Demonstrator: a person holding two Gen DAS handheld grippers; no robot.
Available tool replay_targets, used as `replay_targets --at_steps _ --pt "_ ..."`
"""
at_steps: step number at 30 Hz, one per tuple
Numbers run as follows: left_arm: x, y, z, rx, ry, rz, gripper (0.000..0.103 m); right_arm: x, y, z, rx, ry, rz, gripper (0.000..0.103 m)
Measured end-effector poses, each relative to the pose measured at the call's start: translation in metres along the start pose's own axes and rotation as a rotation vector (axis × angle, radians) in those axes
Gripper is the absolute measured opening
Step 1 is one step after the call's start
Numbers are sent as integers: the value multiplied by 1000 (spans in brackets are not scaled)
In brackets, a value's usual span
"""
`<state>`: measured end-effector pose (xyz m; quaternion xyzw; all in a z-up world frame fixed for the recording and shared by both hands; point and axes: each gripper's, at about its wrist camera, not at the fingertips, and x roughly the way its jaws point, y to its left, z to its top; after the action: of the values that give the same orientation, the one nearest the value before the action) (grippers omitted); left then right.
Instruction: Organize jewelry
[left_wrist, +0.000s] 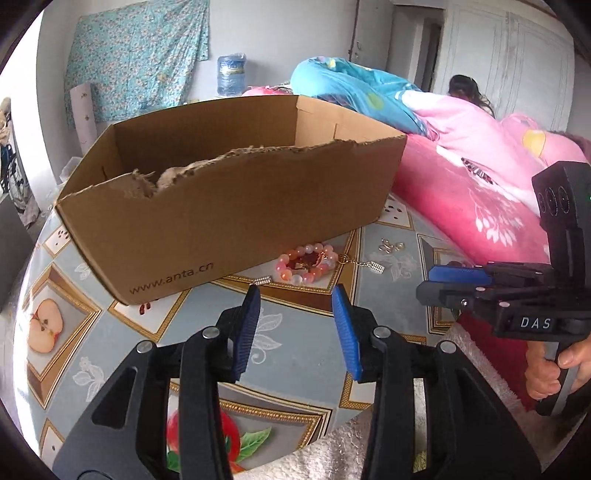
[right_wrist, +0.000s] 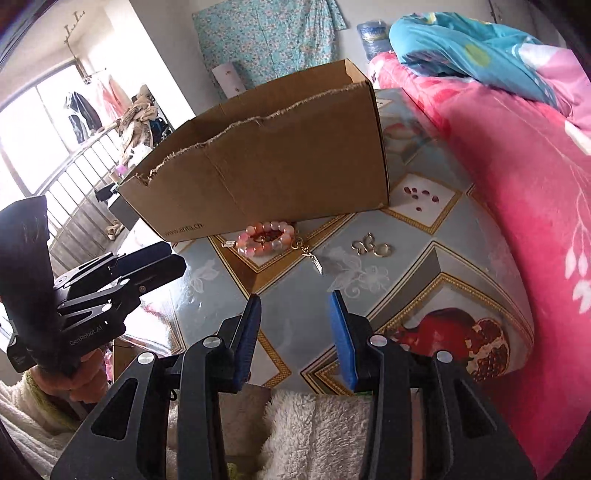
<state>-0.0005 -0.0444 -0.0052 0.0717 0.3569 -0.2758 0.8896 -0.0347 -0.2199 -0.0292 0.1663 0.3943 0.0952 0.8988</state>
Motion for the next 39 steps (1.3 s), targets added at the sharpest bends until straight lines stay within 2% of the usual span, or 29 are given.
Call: replay_targets --at_steps 4,9,14,17,22,30,34,39 --pt "25 -13 10 86 41 -22 38 15 -6 -2 -12 3 -4 35" --pt "48 -23 20 154 70 -16 36 26 -7 -5 -55 -14 9 35" --pt "68 -35 23 257 130 -4 21 27 -4 -7 -90 -39 22 36" --pt "78 -42 23 326 162 24 16 26 -7 -8 -81 -51 40 36" --pt "83 -43 29 341 182 29 9 25 -5 -9 -108 -66 38 36" --pt "62 -22 58 227 111 -1 8 24 -10 -10 -95 -73 69 36" --pt "47 -5 70 117 91 -67 8 25 -9 -9 -106 -70 62 36" --pt "18 14 71 -26 68 -151 8 25 -10 -8 -90 -65 76 36"
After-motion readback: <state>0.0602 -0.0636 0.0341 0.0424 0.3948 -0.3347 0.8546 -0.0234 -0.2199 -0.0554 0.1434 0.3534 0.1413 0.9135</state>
